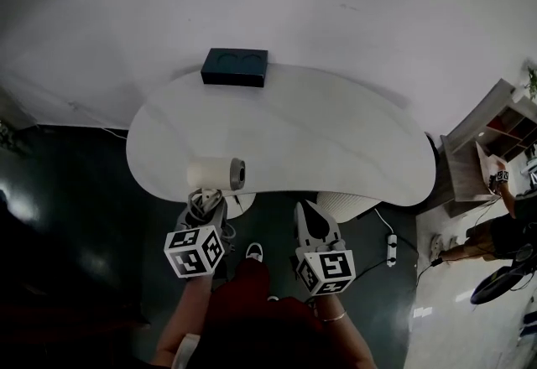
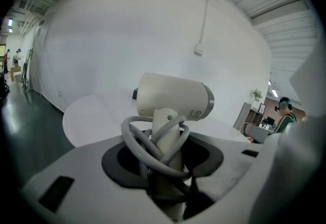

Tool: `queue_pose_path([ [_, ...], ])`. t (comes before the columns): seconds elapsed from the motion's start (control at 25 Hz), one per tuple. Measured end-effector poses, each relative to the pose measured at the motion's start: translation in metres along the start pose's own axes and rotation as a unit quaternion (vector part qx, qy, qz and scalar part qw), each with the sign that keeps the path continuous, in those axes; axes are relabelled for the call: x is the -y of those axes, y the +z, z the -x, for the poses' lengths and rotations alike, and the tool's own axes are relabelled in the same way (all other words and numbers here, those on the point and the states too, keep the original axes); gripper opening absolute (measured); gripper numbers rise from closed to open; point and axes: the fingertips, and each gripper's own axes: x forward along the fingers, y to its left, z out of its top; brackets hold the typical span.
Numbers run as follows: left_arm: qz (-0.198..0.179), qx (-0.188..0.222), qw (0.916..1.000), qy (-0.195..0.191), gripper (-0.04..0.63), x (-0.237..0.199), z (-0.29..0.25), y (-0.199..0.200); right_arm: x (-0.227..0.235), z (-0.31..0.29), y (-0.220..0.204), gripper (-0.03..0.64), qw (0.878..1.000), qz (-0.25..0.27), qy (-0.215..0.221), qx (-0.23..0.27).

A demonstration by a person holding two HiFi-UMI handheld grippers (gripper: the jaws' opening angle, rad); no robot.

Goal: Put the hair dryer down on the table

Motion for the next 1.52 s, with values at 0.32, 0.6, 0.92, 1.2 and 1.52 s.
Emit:
queue_pose_path([
  [0.32,0.000,-0.018,0.9998,-0.008,0.201,-0.028,-0.056,0.026,-0.001,-0.073,0.004,0.015,1.000,-0.004,0.003,-0.012],
  [0.6,-0.005,-0.022,0.9992,-0.035,0.201,-0.033,-0.100,0.048,0.005,-0.122,0.017,0.015,1.000,0.008,-0.005,-0.011],
  [0.92,-0.013,-0.032,0.9982,-0.050,0.201,-0.041,-0.138,0.070,0.008,-0.165,0.030,0.015,1.000,0.015,-0.013,-0.009],
  [1.2,-0.009,-0.042,0.9977,-0.052,0.201,-0.046,-0.159,0.068,0.016,-0.178,0.026,0.015,0.999,0.021,-0.019,-0.016],
  [1.52,-0.010,-0.049,0.9976,-0.049,0.201,-0.041,-0.181,0.074,0.029,-0.195,0.029,0.015,1.000,0.018,-0.012,-0.017],
])
